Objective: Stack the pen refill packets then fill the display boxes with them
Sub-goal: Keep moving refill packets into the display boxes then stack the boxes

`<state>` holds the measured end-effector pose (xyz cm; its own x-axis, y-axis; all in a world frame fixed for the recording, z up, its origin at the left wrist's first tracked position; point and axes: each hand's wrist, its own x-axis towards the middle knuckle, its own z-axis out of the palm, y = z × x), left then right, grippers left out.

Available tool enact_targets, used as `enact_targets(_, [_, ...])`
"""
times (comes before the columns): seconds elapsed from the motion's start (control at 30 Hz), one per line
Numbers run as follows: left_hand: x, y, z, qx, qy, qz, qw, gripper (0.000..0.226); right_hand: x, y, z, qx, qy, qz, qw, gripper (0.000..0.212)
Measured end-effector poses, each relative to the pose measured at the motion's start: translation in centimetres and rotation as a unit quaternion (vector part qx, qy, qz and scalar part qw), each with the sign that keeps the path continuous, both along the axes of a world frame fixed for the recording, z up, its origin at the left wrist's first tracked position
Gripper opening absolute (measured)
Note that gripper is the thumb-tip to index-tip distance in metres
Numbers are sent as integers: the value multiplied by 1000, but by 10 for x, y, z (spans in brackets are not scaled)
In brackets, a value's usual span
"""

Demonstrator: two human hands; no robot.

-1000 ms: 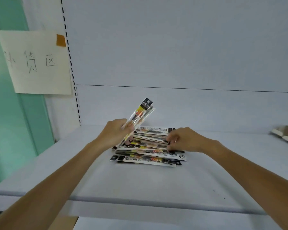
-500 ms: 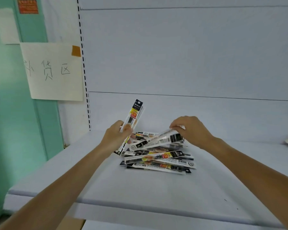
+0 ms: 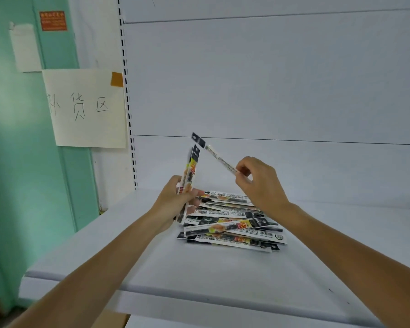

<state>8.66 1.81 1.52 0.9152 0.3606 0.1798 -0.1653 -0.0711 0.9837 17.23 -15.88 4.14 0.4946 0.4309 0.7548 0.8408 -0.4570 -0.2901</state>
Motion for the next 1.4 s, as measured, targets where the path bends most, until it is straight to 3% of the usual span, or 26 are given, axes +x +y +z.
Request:
enact_targets(0.07, [4, -4, -2, 1, 20, 18, 1000, 18, -9, 8, -4, -93, 9, -36, 995, 7])
enact_targets(0.17, [9, -17, -4, -59, 65, -3, 996, 42, -28, 29, -15, -165, 7, -13, 986, 14])
enact_targets(0.23, [12, -22, -3, -83, 65, -32, 994, 47, -36, 41, -22, -144, 4, 1, 990, 17])
enact_targets(0.43, [4, -21, -4, -97, 69, -29, 992, 28, -32, 45, -39, -107, -11, 91, 990, 27])
enact_targets(0.53, [0, -24, -6, -145, 43, -23, 988, 23, -32, 45, -39, 12, 36, 118, 992, 11])
enact_targets(0.6, [0, -31, -3, -145, 21, 3, 989, 20, -36, 48, -36, 67, 96, 87, 989, 16])
enact_targets(0.7, [0, -37, 5, -205, -22, 19, 978, 17, -37, 53, -39, 1, 169, 50, 984, 40])
enact_targets(0.77, [-2, -39, 12, -237, -41, -8, 971, 17, -41, 52, -42, -35, 203, 59, 977, 41])
enact_targets(0.97, [-10, -48, 16, -160, -35, -127, 978, 22, -47, 32, -28, 18, 262, 111, 958, 3])
enact_targets(1.0, [-11, -49, 16, -134, -29, -137, 981, 22, -47, 27, -26, 17, 267, 114, 957, 12])
enact_targets(1.07, [-9, -52, 13, -52, -22, -69, 996, 22, -46, 15, -23, 19, 299, 93, 949, 23])
enact_targets(1.13, [-10, -57, 12, 41, -52, 109, 992, 43, -42, -2, -20, 27, 351, 52, 935, 23])
enact_targets(1.17, [-13, -65, 12, 132, -119, 182, 967, 51, -40, -11, -20, 35, 376, 35, 925, 20])
enact_targets(1.2, [-17, -73, 14, 259, -209, 216, 918, 58, -37, -21, -19, 42, 392, 20, 919, 19])
enact_targets(1.23, [-17, -80, 14, 403, -291, 214, 841, 64, -36, -30, -18, 50, 395, 4, 917, 22])
enact_targets(1.27, [-13, -87, 13, 541, -342, 197, 743, 70, -35, -39, -17, 58, 389, -13, 919, 27])
enact_targets(1.3, [-7, -94, 10, 653, -352, 178, 647, 76, -35, -49, -16, 59, 376, -27, 924, 29])
enact_targets(1.33, [0, -100, 8, 729, -332, 162, 576, 81, -37, -59, -14, 49, 365, -37, 929, 30])
enact_targets(1.37, [7, -106, 7, 775, -301, 149, 535, 84, -38, -70, -11, 30, 358, -40, 932, 28])
enact_targets(1.4, [15, -111, 6, 799, -269, 133, 522, 82, -39, -83, -9, 3, 359, -40, 932, 25])
